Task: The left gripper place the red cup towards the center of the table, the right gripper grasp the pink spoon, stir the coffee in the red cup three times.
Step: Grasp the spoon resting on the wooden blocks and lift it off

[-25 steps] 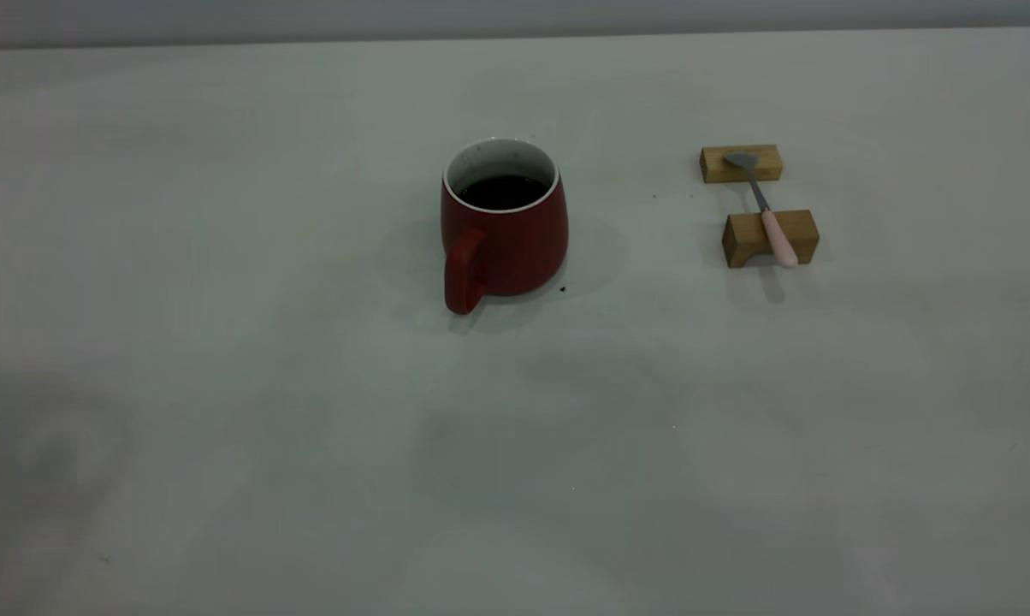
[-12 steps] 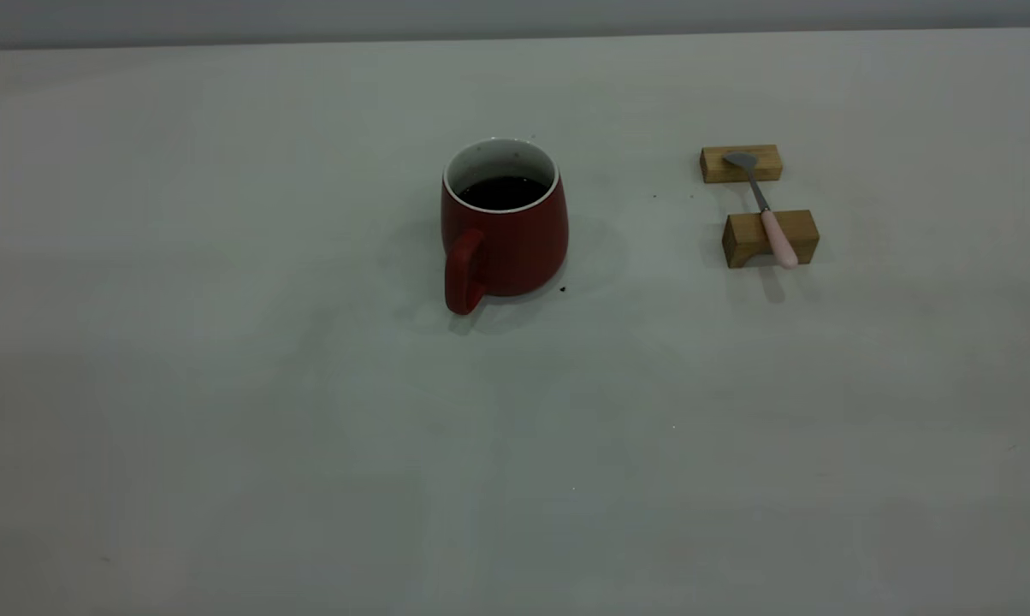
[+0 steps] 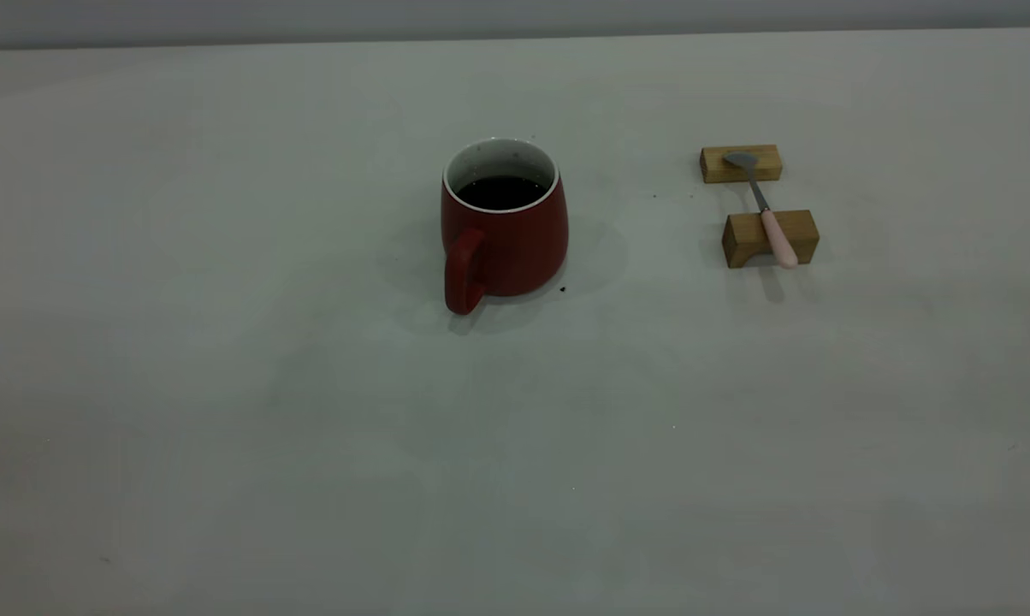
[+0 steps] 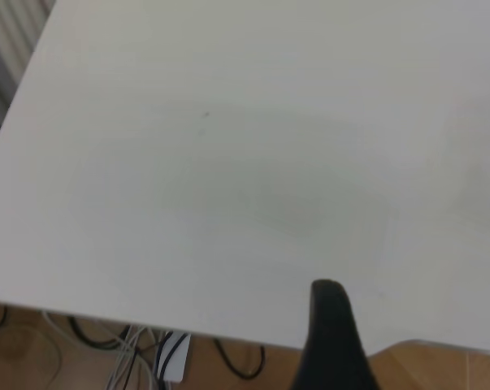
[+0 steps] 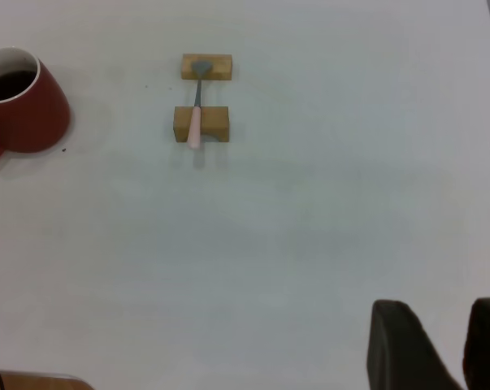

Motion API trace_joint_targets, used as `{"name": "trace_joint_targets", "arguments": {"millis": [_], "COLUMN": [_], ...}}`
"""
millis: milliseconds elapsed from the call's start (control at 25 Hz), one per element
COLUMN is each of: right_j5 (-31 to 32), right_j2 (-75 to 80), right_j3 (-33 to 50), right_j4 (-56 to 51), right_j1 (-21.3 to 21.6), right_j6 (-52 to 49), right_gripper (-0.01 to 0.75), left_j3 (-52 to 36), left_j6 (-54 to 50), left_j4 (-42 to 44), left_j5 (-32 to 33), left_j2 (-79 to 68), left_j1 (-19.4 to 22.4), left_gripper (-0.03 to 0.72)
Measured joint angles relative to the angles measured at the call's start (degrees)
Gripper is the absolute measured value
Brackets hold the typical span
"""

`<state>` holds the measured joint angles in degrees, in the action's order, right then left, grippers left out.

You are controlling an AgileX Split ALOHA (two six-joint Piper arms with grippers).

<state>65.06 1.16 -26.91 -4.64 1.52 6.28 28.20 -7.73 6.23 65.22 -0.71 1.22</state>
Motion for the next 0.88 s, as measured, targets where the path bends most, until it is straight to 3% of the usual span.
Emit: {"name": "trace_joint_targets", "arguments": {"millis": [880], "right_j5": [0.0], "right_j2": [0.0], "right_j3": [0.0], "right_j4": [0.0], "right_j1": [0.0], "right_j6": [0.0], "right_gripper": [0.238], "left_j3": [-0.2], "left_j6": [0.1], "left_j4": [0.0], "left_j5": [0.0], "left_j2": [1.8], "left_j1": [-0.6], "left_gripper": [0.594]}}
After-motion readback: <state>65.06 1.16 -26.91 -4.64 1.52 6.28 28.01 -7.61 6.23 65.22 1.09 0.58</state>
